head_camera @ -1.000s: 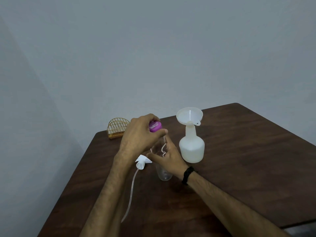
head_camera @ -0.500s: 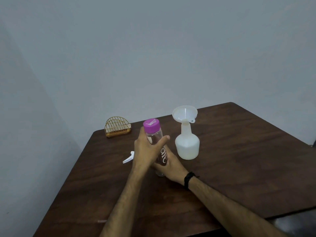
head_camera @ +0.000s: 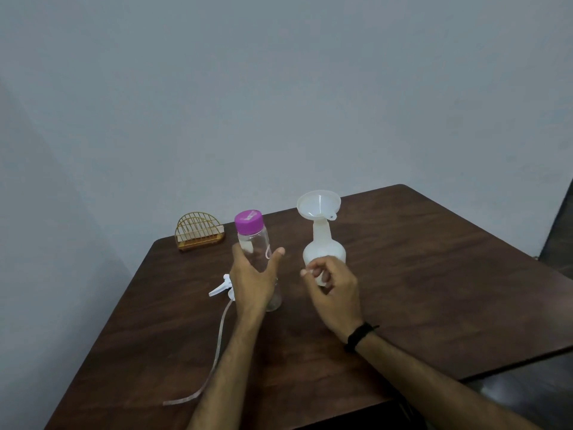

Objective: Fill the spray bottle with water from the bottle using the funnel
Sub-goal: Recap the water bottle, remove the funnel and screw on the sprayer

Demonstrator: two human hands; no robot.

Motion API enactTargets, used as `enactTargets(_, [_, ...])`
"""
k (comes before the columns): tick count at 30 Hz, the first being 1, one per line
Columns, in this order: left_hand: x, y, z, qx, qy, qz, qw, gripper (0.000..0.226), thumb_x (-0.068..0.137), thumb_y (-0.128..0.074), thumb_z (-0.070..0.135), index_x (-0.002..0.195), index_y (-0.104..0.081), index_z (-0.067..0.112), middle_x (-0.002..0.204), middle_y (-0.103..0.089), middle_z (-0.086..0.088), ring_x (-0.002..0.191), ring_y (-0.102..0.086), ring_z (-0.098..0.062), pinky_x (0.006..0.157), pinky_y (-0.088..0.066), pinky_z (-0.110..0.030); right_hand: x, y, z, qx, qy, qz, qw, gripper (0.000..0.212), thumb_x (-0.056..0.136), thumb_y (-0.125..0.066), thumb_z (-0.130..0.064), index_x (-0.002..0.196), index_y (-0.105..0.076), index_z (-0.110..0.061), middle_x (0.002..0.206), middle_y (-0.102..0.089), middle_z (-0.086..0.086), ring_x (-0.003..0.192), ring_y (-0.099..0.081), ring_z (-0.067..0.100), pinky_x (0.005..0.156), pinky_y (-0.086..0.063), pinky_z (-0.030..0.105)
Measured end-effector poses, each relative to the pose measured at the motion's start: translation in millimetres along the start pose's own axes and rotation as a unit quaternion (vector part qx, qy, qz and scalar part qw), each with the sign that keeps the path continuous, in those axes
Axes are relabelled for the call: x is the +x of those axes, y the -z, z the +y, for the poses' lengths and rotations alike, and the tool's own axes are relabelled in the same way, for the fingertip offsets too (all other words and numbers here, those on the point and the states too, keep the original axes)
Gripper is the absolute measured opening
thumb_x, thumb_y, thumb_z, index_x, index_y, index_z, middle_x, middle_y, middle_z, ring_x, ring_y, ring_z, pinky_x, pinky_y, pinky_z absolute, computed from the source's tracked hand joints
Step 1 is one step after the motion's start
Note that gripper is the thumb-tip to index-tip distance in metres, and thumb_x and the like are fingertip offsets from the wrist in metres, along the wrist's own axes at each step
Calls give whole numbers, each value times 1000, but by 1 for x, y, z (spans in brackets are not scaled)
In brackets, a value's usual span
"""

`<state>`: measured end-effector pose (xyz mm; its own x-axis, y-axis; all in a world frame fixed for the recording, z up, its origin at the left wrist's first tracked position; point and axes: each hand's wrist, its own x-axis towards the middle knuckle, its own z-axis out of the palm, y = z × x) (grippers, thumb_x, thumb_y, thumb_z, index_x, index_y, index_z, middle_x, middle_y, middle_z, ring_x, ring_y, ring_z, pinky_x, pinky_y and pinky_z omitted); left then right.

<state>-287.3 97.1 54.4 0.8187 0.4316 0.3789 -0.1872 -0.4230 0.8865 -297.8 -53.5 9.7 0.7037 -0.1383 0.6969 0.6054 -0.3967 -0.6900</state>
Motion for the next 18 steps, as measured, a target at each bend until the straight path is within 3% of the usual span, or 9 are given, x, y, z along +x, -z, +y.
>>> enactTargets(2, [-9,-8,-8,-15,33,14,999,52,80,-79,42,117,-47,26,98,-59,19,99,-61,-10,77,-43,-24,11,10,2,-6,-37,69,997,22,82,-76,-27,96,-59,-27,89,-53,-22,79,-52,5,67,-43,18])
enactTargets(4, [-17,-14,-16,-36,64,31,997,53,80,-79,40,121,-48,23,106,-61,11,104,-61,-14,82,-47,-29,27,16,4,-21,-102,87,991,40,77,-80,-38,107,-56,-26,100,-54,-18,91,-50,8,74,-46,25])
enactTargets(7, [-25,-21,-28,-41,86,26,995,51,81,-79,37,119,-47,25,113,-61,5,107,-60,-18,92,-53,-41,52,20,6,-28,-169,13,985,69,71,-79,-57,126,-50,-27,124,-51,-15,113,-43,7,88,-42,26])
enactTargets(9, [-26,-25,-35,-40,101,14,994,50,81,-79,32,118,-46,25,116,-60,2,108,-60,-20,91,-55,-49,67,20,6,-5,-198,-50,979,77,71,-78,-61,134,-46,-29,128,-44,-15,121,-38,7,93,-39,29])
enactTargets(13, [-21,-28,-40,-28,93,-1,995,53,81,-80,25,118,-43,23,117,-58,0,100,-61,-17,87,-56,-48,91,15,2,61,-222,-74,970,60,77,-77,-52,126,-51,-29,126,-52,-9,117,-49,13,88,-42,29])
enactTargets(16, [-16,-31,-38,-18,81,-11,996,52,81,-80,21,115,-40,26,116,-58,1,85,-57,-1,71,-51,-26,102,11,-2,136,-217,-44,966,45,83,-77,-38,122,-56,-29,115,-63,-15,111,-58,6,86,-47,22])
enactTargets(18, [-13,-34,-38,-14,80,-22,996,53,82,-79,21,116,-39,27,116,-56,3,85,-58,-2,66,-43,-18,108,10,-3,175,-218,-38,959,40,87,-75,-29,124,-58,-25,118,-67,-12,112,-61,4,95,-51,27])
